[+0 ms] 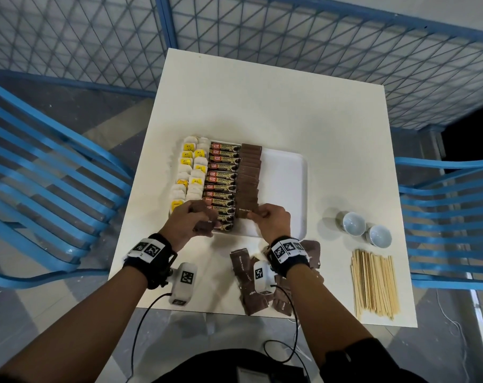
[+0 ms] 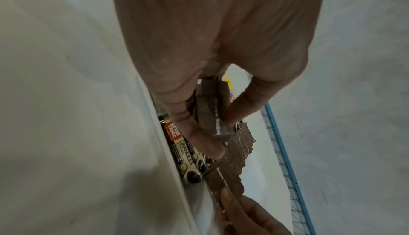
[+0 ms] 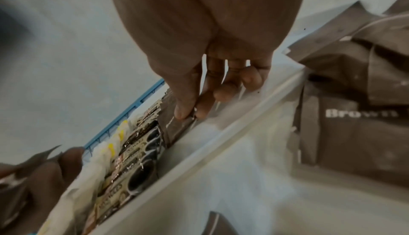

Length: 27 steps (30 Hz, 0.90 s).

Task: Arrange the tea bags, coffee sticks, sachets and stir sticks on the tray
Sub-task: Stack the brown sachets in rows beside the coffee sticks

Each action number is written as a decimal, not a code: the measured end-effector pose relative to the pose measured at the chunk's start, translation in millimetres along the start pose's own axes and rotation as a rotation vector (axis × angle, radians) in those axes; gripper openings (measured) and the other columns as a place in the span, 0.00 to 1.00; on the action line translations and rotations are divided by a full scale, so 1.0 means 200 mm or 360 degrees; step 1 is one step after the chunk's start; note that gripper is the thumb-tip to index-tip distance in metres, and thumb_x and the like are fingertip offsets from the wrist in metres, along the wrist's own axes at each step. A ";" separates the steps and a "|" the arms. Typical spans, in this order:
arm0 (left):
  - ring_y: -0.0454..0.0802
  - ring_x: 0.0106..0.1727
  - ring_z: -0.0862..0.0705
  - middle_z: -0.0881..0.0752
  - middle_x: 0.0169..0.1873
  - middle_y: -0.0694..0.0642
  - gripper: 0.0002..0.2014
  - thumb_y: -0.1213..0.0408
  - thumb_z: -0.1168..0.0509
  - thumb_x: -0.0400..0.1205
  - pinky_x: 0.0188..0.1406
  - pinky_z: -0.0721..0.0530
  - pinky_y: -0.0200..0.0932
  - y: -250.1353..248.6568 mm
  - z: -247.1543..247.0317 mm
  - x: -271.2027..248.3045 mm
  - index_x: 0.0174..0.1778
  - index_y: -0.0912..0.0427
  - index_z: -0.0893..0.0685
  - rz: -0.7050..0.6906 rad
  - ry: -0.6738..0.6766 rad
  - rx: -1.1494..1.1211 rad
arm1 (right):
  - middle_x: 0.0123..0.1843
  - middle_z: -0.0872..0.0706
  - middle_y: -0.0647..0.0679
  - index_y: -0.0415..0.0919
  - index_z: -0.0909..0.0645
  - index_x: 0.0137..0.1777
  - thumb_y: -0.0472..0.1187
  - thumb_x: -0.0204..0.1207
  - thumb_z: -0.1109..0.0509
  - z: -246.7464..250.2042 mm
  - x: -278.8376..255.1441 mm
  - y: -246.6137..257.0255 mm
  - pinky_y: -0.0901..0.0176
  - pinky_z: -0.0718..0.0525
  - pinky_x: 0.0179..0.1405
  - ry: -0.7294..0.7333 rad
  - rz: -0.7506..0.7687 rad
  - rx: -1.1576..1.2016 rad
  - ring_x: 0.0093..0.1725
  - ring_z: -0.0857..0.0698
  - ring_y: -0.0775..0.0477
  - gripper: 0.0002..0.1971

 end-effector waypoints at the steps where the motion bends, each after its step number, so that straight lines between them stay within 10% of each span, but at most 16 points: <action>1: 0.68 0.47 0.09 0.11 0.48 0.66 0.19 0.85 0.39 0.81 0.32 0.12 0.50 0.00 0.00 0.00 0.66 0.65 0.22 -0.0008 0.0007 0.0015 | 0.35 0.13 0.57 0.51 0.12 0.42 0.48 0.71 0.17 0.00 0.00 0.01 0.65 0.21 0.42 -0.0006 -0.0004 -0.0031 0.39 0.15 0.55 0.07; 27: 0.69 0.48 0.08 0.11 0.50 0.71 0.15 0.82 0.35 0.83 0.38 0.09 0.55 0.00 0.02 0.00 0.67 0.73 0.22 -0.0025 0.0048 -0.0058 | 0.38 0.12 0.52 0.47 0.15 0.41 0.56 0.67 0.16 0.00 -0.01 0.02 0.66 0.23 0.39 -0.0100 -0.0153 -0.0024 0.45 0.15 0.51 0.15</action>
Point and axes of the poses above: each hand's wrist, its own x-axis towards the middle knuckle, its own z-axis out of the back of the hand, y = z × x, the point moved 2 cm from there along x, towards the middle knuckle
